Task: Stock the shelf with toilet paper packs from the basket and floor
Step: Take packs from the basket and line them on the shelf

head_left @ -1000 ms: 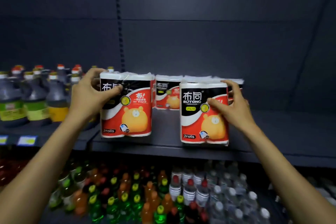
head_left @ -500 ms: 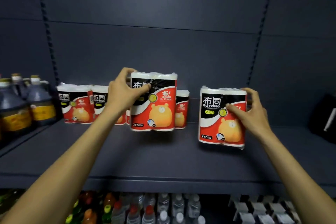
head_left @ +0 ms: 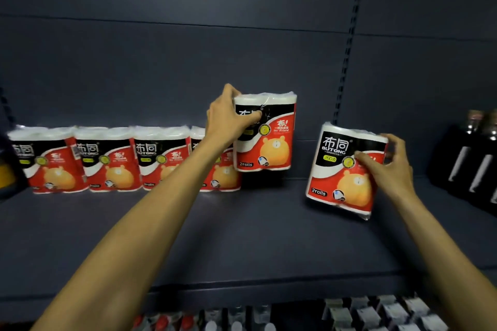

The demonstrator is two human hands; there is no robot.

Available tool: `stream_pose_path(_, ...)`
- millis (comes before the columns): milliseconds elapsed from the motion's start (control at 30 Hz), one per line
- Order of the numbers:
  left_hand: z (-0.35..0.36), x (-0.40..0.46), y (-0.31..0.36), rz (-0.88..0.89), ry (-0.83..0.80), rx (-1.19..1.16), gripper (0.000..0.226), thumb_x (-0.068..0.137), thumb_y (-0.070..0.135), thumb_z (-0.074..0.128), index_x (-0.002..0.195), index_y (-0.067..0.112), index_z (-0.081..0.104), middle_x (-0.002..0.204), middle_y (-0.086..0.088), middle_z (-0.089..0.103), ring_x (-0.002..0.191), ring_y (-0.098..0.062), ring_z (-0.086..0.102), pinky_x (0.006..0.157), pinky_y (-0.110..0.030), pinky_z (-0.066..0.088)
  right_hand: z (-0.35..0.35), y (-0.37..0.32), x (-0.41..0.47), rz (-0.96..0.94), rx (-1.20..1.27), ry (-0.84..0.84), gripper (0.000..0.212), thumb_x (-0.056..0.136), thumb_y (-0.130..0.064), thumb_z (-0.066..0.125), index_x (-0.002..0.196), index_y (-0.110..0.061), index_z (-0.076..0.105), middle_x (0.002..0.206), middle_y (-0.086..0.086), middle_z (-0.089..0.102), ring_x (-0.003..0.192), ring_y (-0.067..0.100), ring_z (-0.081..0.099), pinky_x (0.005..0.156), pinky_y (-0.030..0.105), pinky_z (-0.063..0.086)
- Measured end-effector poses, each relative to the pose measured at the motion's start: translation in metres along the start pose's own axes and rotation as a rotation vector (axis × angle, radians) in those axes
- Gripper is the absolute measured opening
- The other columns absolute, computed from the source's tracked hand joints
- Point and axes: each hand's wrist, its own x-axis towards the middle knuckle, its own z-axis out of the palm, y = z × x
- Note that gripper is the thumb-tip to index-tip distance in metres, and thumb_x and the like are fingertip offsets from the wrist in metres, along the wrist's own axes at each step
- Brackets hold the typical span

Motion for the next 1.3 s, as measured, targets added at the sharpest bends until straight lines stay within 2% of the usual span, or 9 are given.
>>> stream_pose_path(100, 0.02, 0.007, -0.008, 0.003, -0.032, 0.031, 0.05, 0.067, 0.045, 0.076, 0.096, 0.018, 0.045, 0.09, 0.003, 0.065, 0.08, -0.017, 0.063, 0.069, -0.038, 0.055, -0.006, 0.01, 0.008, 0.025, -0.009, 0.026, 0.06, 0.074, -0.041, 0.08, 0.121, -0.045, 0.043, 0.094, -0.019, 0.06, 0.101, 0.02, 0.064, 0.094, 0.046, 0.051)
stream_pose_path(200, 0.037, 0.015, -0.021, 0.001, -0.051, 0.064, 0.051, 0.069, 0.045, 0.077, 0.094, 0.017, 0.043, 0.086, 0.003, 0.062, 0.077, -0.02, 0.06, 0.061, -0.031, 0.046, -0.007, 0.017, 0.018, 0.02, 0.021, 0.039, 0.059, 0.072, -0.041, 0.08, 0.118, -0.047, 0.043, 0.097, -0.015, 0.063, 0.1, 0.021, 0.065, 0.092, 0.049, 0.053)
stream_pose_path(267, 0.047, 0.019, -0.03, -0.017, -0.056, 0.088, 0.051, 0.069, 0.048, 0.077, 0.093, 0.019, 0.041, 0.082, 0.004, 0.059, 0.075, -0.021, 0.059, 0.063, -0.033, 0.048, -0.006, 0.02, 0.027, 0.009, 0.032, 0.025, 0.059, 0.074, -0.039, 0.08, 0.12, -0.045, 0.043, 0.096, -0.014, 0.063, 0.097, 0.02, 0.066, 0.089, 0.045, 0.055)
stream_pose_path(400, 0.065, 0.022, -0.045, -0.046, -0.068, 0.165, 0.051, 0.071, 0.052, 0.073, 0.095, 0.021, 0.04, 0.078, 0.01, 0.054, 0.081, -0.021, 0.056, 0.085, -0.043, 0.046, -0.002, 0.023, 0.043, -0.015, 0.055, -0.022, 0.06, 0.077, -0.036, 0.079, 0.124, -0.042, 0.043, 0.097, -0.009, 0.064, 0.089, 0.015, 0.068, 0.079, 0.035, 0.055)
stream_pose_path(567, 0.078, 0.025, -0.056, -0.059, -0.109, 0.292, 0.052, 0.076, 0.056, 0.07, 0.108, 0.022, 0.046, 0.096, 0.003, 0.051, 0.103, -0.023, 0.048, 0.093, -0.042, 0.036, 0.01, 0.027, 0.058, -0.04, 0.073, -0.082, 0.061, 0.078, -0.035, 0.079, 0.127, -0.039, 0.042, 0.103, -0.003, 0.064, 0.086, 0.012, 0.067, 0.069, 0.029, 0.053)
stream_pose_path(933, 0.083, 0.025, -0.067, 0.152, -0.229, 0.742, 0.058, 0.072, 0.067, 0.065, 0.104, 0.022, 0.048, 0.112, -0.001, 0.058, 0.109, -0.024, 0.045, 0.09, -0.041, 0.033, 0.033, 0.041, 0.076, -0.049, 0.109, -0.131, 0.062, 0.078, -0.032, 0.079, 0.128, -0.038, 0.042, 0.097, -0.011, 0.062, 0.085, 0.008, 0.066, 0.07, 0.029, 0.054)
stream_pose_path(1133, 0.083, 0.019, -0.065, 0.206, -0.234, 0.873, 0.066, 0.073, 0.07, 0.061, 0.113, 0.02, 0.049, 0.119, -0.005, 0.054, 0.113, -0.025, 0.042, 0.095, -0.043, 0.033, 0.031, 0.043, 0.073, -0.068, 0.087, -0.122, 0.062, 0.076, -0.031, 0.08, 0.127, -0.033, 0.045, 0.098, -0.011, 0.062, 0.084, 0.001, 0.062, 0.065, 0.019, 0.048)
stream_pose_path(1233, 0.076, 0.017, -0.054, 0.219, -0.203, 0.839, 0.066, 0.075, 0.065, 0.062, 0.12, 0.019, 0.05, 0.123, -0.006, 0.052, 0.116, -0.027, 0.042, 0.096, -0.042, 0.036, 0.031, 0.045, 0.074, -0.068, 0.087, -0.141, 0.061, 0.076, -0.031, 0.081, 0.125, -0.035, 0.045, 0.1, -0.01, 0.063, 0.086, 0.005, 0.065, 0.068, 0.024, 0.052)
stream_pose_path(1300, 0.069, 0.009, -0.045, 0.217, -0.156, 0.684, 0.059, 0.078, 0.058, 0.063, 0.12, 0.019, 0.051, 0.121, -0.005, 0.054, 0.112, -0.025, 0.047, 0.092, -0.039, 0.041, 0.033, 0.045, 0.076, -0.068, 0.095, -0.15, 0.062, 0.075, -0.03, 0.082, 0.124, -0.035, 0.045, 0.104, -0.007, 0.065, 0.087, 0.007, 0.066, 0.07, 0.027, 0.054)
